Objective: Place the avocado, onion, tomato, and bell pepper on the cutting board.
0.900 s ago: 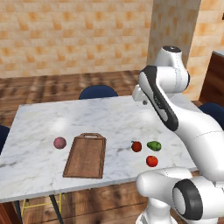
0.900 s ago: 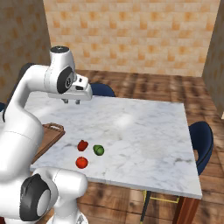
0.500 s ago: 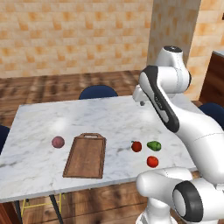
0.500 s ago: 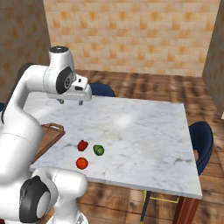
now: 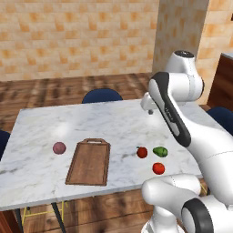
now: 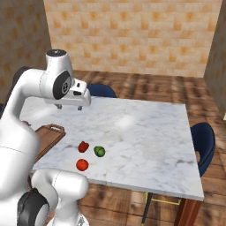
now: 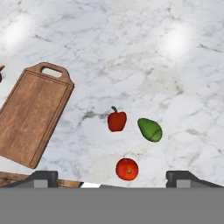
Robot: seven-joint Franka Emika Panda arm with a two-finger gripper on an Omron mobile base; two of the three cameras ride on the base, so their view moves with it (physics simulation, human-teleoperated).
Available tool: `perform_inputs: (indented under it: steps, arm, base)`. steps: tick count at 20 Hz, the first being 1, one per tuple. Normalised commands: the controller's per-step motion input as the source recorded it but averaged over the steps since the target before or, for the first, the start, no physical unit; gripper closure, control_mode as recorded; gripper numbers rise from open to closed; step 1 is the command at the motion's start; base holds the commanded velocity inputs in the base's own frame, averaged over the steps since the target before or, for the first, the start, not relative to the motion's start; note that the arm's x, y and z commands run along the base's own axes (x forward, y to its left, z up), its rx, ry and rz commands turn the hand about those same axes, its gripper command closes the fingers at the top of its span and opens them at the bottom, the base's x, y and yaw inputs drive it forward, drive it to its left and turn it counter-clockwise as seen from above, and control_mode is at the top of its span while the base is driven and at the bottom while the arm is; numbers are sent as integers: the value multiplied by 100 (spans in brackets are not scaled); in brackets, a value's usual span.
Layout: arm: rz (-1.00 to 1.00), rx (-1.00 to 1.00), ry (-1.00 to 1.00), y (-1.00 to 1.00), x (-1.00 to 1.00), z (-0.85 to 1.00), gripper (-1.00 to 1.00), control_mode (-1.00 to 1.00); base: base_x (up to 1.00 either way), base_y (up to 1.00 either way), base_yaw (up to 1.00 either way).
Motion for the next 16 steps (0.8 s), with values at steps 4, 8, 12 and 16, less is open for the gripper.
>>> perform_inputs:
  steps: [4, 8, 12, 16]
  arm:
    - [0, 0, 0, -10, -14, -9, -100, -100]
    - [0, 0, 0, -14, -2, -13, -100, -100]
    - [0, 0, 0, -9, -1, -18, -100, -100]
    - [0, 0, 0, -13, -7, -23, -100, -100]
  base:
    - [0, 0, 0]
    - [0, 0, 0]
    - [0, 0, 0]
    - [0, 0, 0]
